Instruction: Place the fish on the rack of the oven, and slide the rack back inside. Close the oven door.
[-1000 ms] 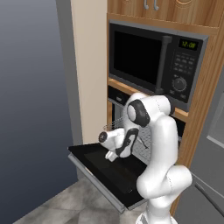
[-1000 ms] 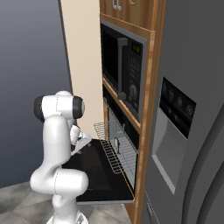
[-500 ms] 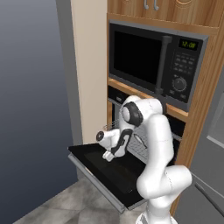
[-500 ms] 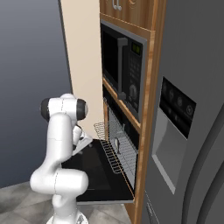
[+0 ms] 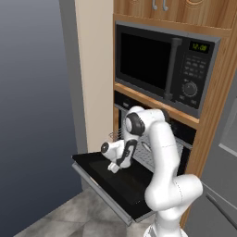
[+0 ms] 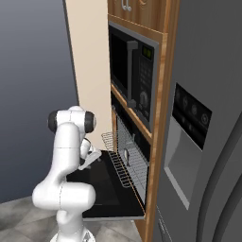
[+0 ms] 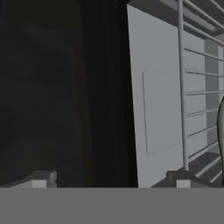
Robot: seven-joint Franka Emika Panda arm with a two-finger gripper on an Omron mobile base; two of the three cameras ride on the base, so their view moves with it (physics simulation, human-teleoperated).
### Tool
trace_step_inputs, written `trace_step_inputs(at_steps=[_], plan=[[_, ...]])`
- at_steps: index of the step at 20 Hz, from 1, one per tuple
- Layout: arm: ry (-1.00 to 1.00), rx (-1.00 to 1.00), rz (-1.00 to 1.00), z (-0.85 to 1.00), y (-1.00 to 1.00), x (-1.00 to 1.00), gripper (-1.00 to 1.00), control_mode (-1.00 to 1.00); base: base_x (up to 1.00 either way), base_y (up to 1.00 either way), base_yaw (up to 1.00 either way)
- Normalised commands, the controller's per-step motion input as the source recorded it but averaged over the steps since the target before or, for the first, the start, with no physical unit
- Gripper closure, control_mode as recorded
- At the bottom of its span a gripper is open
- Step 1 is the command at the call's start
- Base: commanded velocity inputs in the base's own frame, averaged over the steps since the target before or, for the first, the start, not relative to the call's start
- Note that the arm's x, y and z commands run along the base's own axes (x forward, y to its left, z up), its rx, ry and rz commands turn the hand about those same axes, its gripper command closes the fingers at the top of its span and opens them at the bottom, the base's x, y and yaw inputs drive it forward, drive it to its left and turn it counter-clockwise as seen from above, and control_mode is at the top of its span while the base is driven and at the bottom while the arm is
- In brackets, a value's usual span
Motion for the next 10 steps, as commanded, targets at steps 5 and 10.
trace_step_inputs(at_steps=[5,10], plan=[[0.0,0.01,0.0,-0.44,-0.01,0.19,-1.0,-1.0,0.0,0.0,0.0],[0.01,0.07,0.0,-0.22,-0.03,0.26,-1.0,-1.0,0.0,0.0,0.0]])
